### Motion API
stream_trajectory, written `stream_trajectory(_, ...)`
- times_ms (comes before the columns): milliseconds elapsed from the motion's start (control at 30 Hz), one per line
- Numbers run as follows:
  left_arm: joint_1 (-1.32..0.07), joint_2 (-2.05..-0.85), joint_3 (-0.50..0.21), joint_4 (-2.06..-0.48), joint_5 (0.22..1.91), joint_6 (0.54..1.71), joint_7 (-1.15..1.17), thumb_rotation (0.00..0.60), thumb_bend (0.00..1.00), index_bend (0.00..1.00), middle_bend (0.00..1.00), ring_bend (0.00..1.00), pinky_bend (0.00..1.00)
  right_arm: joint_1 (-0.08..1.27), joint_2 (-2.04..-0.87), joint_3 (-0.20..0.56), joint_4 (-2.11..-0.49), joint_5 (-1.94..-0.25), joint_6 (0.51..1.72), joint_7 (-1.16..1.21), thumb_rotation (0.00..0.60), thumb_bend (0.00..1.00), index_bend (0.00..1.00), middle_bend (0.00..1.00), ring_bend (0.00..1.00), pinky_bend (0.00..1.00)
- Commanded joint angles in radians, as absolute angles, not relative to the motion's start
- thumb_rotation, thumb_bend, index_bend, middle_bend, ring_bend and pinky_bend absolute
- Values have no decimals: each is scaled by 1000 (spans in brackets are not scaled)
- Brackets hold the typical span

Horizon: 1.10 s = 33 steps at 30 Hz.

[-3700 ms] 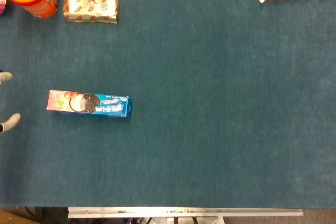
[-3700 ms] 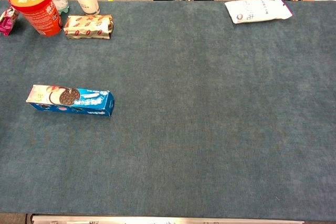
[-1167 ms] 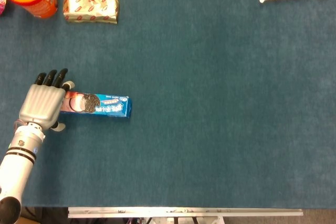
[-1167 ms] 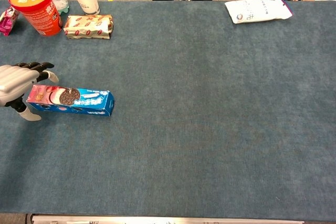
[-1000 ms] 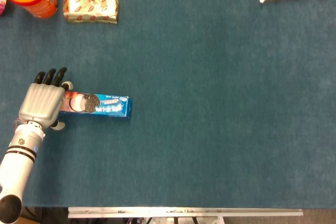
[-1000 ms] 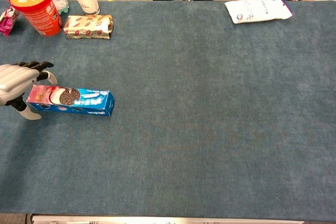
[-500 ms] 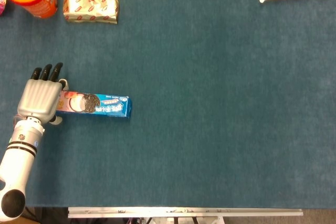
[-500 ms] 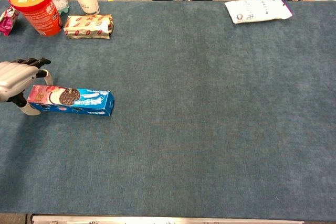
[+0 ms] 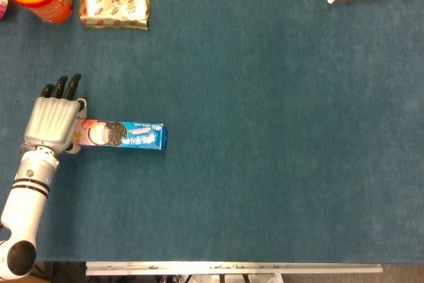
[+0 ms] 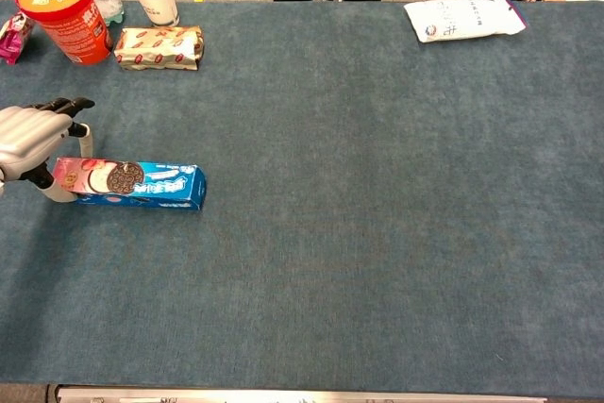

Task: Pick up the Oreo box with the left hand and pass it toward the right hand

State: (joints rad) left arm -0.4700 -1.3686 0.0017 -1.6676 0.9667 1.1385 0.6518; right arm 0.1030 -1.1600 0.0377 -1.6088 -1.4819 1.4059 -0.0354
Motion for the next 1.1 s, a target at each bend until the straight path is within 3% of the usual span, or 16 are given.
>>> stream_trajectory(33, -462, -1374, 0, -1663, 981, 1150, 633, 600, 110, 571, 0, 0, 170, 103, -1160, 38, -1609, -1482, 1406, -35, 600, 183, 367, 302, 313, 449)
stream_trajectory(200, -446, -1375, -3, -1663, 1005, 1165, 589, 600, 117, 637, 15, 0, 192, 102, -1160, 37, -1607, -1482, 1406, -34, 600, 183, 366, 302, 313, 449)
stream_trajectory(667, -419, -1348, -24, -1722, 990, 1174, 515, 600, 133, 708, 30, 1, 197, 102, -1160, 39, -1610, -1487, 1413, -33, 600, 183, 367, 302, 312, 449)
stream_trajectory(1100, -401, -1349, -53, -1750, 967, 1174, 433, 600, 230, 795, 59, 24, 227, 100, -1159, 40, -1608, -1487, 1415, -28, 600, 183, 366, 302, 312, 449)
